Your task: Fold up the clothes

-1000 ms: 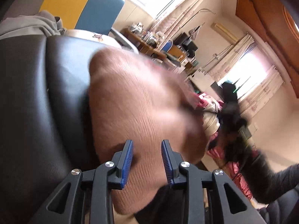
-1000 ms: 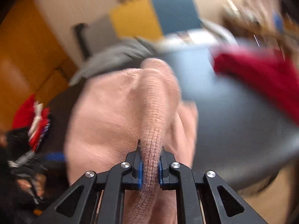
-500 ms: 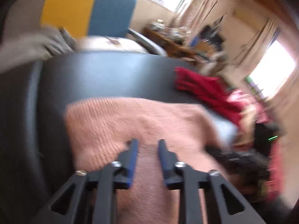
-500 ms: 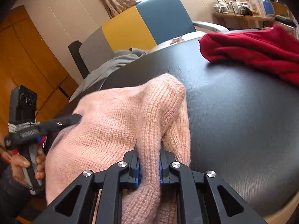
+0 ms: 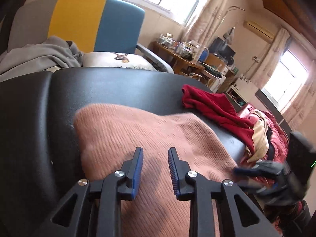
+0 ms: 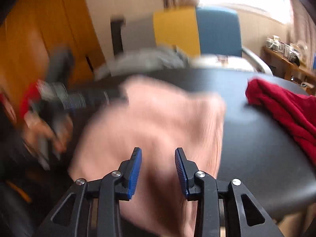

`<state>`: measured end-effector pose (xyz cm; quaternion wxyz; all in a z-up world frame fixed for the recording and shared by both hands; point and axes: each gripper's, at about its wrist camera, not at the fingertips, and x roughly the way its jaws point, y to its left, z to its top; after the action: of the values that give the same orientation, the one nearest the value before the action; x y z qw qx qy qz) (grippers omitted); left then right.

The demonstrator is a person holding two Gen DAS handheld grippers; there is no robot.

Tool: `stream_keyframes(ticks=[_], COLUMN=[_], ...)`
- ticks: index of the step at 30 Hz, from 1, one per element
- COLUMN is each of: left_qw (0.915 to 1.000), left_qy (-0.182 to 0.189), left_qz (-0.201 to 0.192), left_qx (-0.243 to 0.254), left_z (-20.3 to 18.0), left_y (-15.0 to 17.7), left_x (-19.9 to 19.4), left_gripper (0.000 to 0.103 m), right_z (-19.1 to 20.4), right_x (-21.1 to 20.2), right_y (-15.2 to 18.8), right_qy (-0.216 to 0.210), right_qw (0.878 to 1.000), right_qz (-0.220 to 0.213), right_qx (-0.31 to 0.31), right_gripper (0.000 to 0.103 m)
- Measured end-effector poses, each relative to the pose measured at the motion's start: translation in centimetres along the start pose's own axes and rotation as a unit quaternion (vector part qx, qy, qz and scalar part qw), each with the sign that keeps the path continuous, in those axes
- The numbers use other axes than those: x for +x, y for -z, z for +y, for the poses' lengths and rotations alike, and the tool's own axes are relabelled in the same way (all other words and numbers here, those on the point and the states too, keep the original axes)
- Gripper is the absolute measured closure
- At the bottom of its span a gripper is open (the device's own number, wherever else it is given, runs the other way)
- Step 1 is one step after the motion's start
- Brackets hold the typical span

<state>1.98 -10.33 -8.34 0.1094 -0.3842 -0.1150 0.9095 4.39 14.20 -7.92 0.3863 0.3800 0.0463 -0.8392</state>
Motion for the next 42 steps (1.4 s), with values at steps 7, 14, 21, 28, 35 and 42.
stream_keyframes(ticks=[7, 14, 21, 28, 35, 42], left_qw=[0.9997, 0.9953, 0.9967, 0.9959, 0.9966, 0.9982], left_qy=[0.010, 0.061, 0.081, -0.014, -0.022, 0.010], left_qz=[0.004, -0.060, -0.006, 0.072, 0.025, -0.051], left_qx=[0.023, -0.044, -0.005, -0.053, -0.076, -0.030], left_z=[-1.3, 3.5, 4.3, 6.5, 5.9, 1.5], left_y=[1.2, -1.4, -5.6, -4.6, -4.0, 1.2], left_x=[1.0, -5.0, -2.1, 7.5, 4.6, -4.7], left_gripper=[0.077, 0.075, 0.074, 0.073, 0.075, 0.076], right_z=[-2.6, 0.3, 2.4, -0.6, -0.6, -1.5], right_x=[1.5, 0.5, 3.0, 8.7, 8.4, 8.9], right_y=[4.4, 0.5, -4.4, -2.8, -2.6, -3.4], right_qy=[0.016, 0.050, 0.040, 0.066, 0.059, 0.052], right_qw=[0.999, 0.998, 0.999, 0.997, 0.998, 0.998], right_qz=[0.015, 0.031, -0.024, -0.023, -0.032, -0.029], right_qx=[0.045, -0.002, 0.000, 0.012, 0.011, 0.015], right_gripper=[0.072, 0.059, 0.042, 0.038, 0.036, 0.035])
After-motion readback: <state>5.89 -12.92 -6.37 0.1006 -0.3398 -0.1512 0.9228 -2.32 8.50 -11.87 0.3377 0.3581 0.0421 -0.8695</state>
